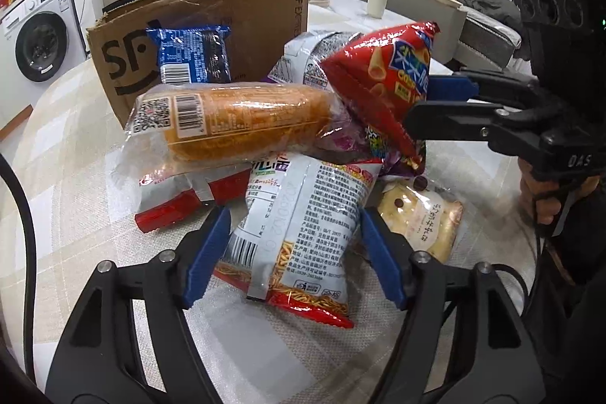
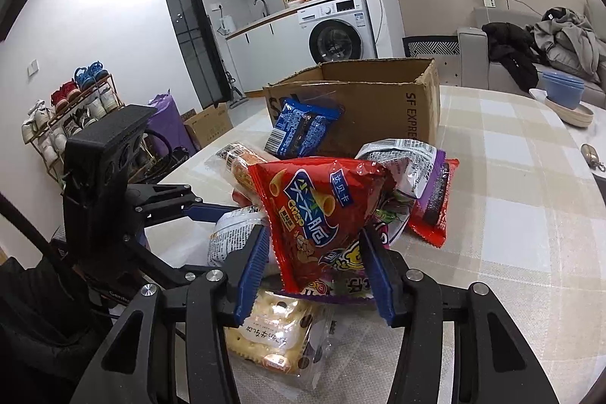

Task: Organize snacks
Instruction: 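Grasp the red chip bag with the right tool while the left tool grasps the white-and-red noodle snack bag, then lift the red chip bag with the right tool while the left tool carries the noodle bag over the box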

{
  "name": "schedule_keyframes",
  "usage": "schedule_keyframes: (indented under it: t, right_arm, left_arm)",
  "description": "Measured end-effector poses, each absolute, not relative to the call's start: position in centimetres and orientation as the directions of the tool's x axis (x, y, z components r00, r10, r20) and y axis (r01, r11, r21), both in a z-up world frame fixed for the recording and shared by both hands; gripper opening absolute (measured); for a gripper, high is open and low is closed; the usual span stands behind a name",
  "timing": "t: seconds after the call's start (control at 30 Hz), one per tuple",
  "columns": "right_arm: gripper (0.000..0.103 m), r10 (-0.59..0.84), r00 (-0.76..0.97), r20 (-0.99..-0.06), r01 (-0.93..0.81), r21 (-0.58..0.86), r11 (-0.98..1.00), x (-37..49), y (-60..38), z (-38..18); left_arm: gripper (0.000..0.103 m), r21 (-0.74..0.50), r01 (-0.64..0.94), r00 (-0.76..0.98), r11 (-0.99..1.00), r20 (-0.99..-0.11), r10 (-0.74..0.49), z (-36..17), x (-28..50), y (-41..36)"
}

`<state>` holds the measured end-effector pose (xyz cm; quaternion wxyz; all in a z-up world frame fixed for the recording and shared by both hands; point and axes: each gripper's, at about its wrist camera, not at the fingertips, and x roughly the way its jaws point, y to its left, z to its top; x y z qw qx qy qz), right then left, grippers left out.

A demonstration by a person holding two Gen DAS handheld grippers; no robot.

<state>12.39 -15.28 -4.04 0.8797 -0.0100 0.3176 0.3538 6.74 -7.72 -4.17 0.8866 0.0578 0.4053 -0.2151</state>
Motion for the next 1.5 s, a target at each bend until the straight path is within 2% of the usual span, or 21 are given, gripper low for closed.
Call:
schedule_keyframes:
  t: [0.13,0.2,0.37,0.47,0.5,0.53,0.67,1.23,1.5]
  right_arm:
    - [0.058,0.602,0.546,-0.583,-0.620,0.203,0.758,12.7,-14.7,-4.2]
    - [0.062,0.596,0.550,-0.586,-0.613,0.202,0.764,12.9,-14.5,-4.2]
    - [0.063,0.601,0.547,-0.583,-0.597,0.231,0.768,14.0,-14.4,-4.0]
    - [0.062,0.600,0.548,-0.582,-0.590,0.239,0.771,14.5,-14.4,-4.0]
    - [0.059,0.597,0.553,-0.582,-0.589,0.234,0.774,14.5,-14.3,-4.0]
    - [0.052,0.603,0.550,-0.577,-0.595,0.235,0.768,14.4,-14.3,-4.1]
    - [0.046,0.620,0.548,-0.562,-0.619,0.226,0.752,13.9,-14.3,-3.9]
    - [0.046,0.665,0.578,-0.473,-0.647,0.230,0.727,12.2,-15.6,-2.0]
    - [0.046,0.658,0.610,-0.442,-0.629,0.234,0.741,12.1,-16.2,-1.3]
  left_arm:
    - [0.068,-0.072,0.426,0.580,0.902,-0.744,-0.333,-4.2,7.1,-8.0]
    - [0.058,-0.078,0.423,0.580,0.903,-0.742,-0.336,-4.2,7.2,-7.9]
    - [0.046,-0.067,0.448,0.585,0.892,-0.732,-0.349,-4.1,7.0,-8.4]
    - [0.046,-0.069,0.451,0.585,0.890,-0.730,-0.354,-4.1,6.9,-8.4]
    - [0.045,-0.074,0.451,0.585,0.890,-0.729,-0.357,-4.1,6.9,-8.4]
    - [0.045,-0.078,0.450,0.584,0.890,-0.727,-0.360,-4.0,6.8,-8.2]
    - [0.045,-0.091,0.451,0.584,0.888,-0.722,-0.371,-4.0,6.6,-8.0]
    - [0.044,-0.149,0.420,0.622,0.895,-0.671,-0.404,-2.5,3.5,-4.4]
    - [0.044,-0.190,0.392,0.673,0.900,-0.608,-0.421,0.1,1.7,-2.4]
